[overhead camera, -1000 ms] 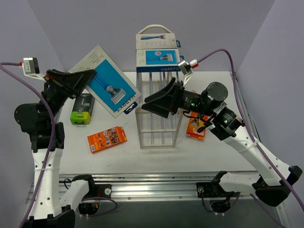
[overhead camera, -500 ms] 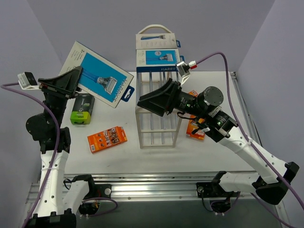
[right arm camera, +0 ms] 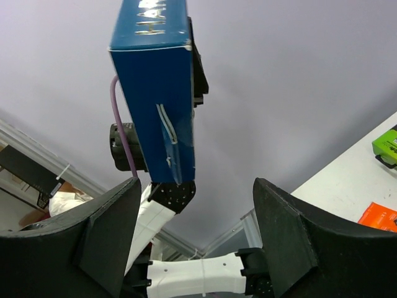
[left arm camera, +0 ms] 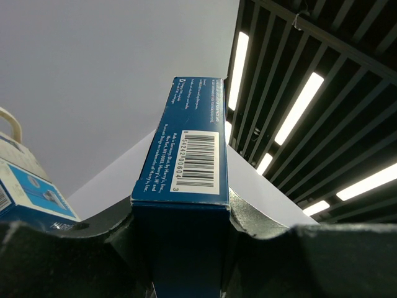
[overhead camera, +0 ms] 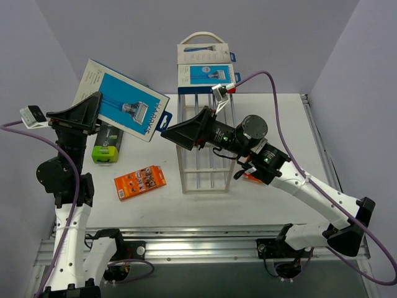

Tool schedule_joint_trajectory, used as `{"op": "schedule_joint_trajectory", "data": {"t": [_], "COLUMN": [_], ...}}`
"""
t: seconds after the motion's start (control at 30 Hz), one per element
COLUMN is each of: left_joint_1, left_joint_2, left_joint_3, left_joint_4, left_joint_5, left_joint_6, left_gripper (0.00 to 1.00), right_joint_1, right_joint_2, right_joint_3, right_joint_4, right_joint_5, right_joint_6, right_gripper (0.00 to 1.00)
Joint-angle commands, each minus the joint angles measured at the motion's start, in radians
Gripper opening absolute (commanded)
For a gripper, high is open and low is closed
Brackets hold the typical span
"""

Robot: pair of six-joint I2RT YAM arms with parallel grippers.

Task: Place and organize the shaving razors onto the shelf
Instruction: Pass the shaving razor from the left arm to the right

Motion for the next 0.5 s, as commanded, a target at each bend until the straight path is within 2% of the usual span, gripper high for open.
{"op": "schedule_joint_trajectory", "data": {"t": [0.0,0.47], "left_joint_1": [-0.002,-0.006], "left_joint_2": [-0.016,-0.029], "left_joint_3": [-0.017,-0.082], "left_joint_4": [0.049,0.058], "left_joint_5": [-0.043,-0.071], "left_joint_6": [-0.024,-0.035], "left_gripper": [0.02,0.02], "right_joint_1": [0.021,0.092], "right_joint_2": [0.017,0.103], "right_joint_3": [0.057,0.117], "right_joint_4": [0.095,0.116], "right_joint_5": [0.040,0.088], "right_joint_6": [0.000,-0.007], "right_gripper": [0.68,0.68]}}
